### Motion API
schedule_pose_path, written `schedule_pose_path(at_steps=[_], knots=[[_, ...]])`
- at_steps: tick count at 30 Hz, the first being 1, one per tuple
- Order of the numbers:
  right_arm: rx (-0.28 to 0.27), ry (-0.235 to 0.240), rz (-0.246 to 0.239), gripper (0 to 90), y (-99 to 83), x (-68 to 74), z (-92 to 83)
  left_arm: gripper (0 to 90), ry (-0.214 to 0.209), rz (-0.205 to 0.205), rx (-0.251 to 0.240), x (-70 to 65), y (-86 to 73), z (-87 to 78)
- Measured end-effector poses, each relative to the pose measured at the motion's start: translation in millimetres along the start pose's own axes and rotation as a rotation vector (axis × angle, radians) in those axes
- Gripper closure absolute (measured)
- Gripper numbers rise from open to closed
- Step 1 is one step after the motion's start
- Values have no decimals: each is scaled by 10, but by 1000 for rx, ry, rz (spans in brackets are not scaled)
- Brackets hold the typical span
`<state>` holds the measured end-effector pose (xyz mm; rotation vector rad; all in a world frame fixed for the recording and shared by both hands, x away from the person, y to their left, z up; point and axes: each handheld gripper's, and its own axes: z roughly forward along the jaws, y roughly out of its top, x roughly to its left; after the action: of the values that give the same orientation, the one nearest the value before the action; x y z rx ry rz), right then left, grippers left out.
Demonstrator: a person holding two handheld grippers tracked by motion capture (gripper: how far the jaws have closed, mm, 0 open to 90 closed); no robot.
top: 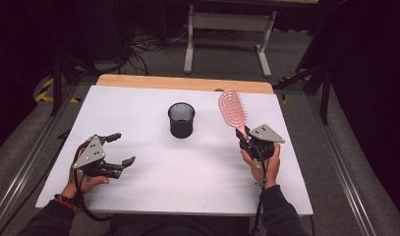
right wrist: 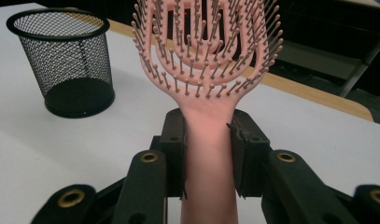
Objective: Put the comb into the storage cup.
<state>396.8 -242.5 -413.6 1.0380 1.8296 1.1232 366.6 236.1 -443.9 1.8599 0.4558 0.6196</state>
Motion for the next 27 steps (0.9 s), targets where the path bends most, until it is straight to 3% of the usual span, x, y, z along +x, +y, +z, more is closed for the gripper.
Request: schedule_pose_path(at_steps=[12, 18, 27], knots=[[-109, -17, -11, 691, 39, 59, -101, 115, -26, 27, -36, -93, 112, 21], [-157, -9, -30, 690, 65, 137, -148, 125, -47, 2, -45, -75, 128, 73], [-208, 7, -36, 691, 76, 236, -182, 125, -57, -3, -52, -94, 225, 147]])
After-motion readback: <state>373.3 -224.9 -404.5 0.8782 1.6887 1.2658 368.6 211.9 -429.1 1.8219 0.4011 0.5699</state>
